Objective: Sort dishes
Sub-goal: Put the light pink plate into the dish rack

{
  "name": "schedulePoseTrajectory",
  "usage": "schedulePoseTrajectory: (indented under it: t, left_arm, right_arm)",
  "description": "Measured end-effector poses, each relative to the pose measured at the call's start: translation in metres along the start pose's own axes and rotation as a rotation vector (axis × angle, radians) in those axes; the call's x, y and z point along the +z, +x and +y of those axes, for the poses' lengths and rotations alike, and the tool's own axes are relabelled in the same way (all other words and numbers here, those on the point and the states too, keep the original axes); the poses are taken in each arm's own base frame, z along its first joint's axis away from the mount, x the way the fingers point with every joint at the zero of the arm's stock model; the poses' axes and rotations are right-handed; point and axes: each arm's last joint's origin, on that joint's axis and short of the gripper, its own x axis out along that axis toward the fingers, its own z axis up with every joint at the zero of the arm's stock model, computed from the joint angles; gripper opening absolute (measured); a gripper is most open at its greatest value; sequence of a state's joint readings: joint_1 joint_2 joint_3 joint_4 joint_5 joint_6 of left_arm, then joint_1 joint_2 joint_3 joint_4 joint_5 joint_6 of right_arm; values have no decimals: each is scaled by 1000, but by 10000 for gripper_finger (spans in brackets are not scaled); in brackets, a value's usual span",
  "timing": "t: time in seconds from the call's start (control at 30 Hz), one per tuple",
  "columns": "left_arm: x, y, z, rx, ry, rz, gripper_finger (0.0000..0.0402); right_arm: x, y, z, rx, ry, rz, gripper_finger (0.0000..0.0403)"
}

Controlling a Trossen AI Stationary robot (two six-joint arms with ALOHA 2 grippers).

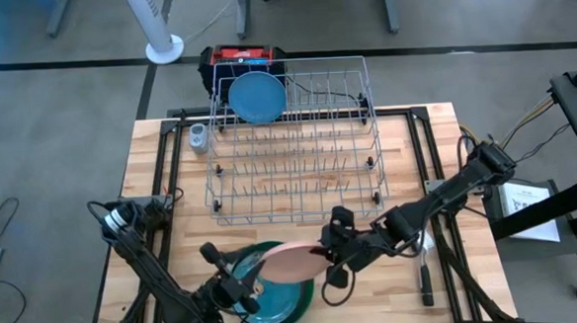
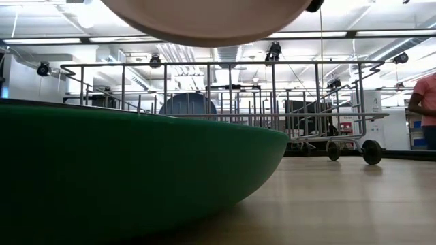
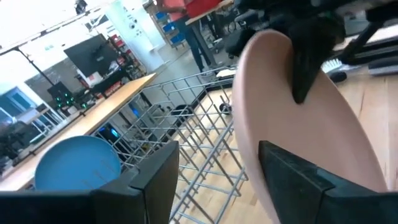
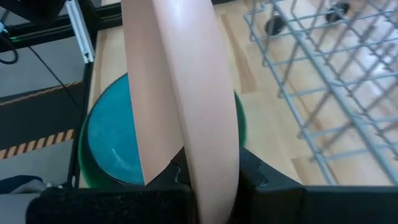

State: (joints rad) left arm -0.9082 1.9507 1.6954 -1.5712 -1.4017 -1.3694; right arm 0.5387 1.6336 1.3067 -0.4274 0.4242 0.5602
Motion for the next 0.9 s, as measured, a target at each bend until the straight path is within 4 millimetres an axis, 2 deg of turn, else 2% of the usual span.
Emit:
schedulePoseTrajectory:
  t: [0.2, 0.53, 0.73, 0.9]
  left_arm:
    - [1, -1, 4, -4, 92, 15, 208]
    - [-5, 1, 18, 3, 156, 9, 208]
    - [-21, 5, 34, 18, 194, 13, 208]
    - [-37, 10, 53, 37, 142, 11, 208]
  right_arm:
    - [4, -21, -11, -41, -19, 15, 30]
    - [31, -88, -45, -114, -8, -148, 30]
    - [53, -129, -89, -218, 14, -289, 30]
    - [67, -152, -133, -353, 20, -364, 30]
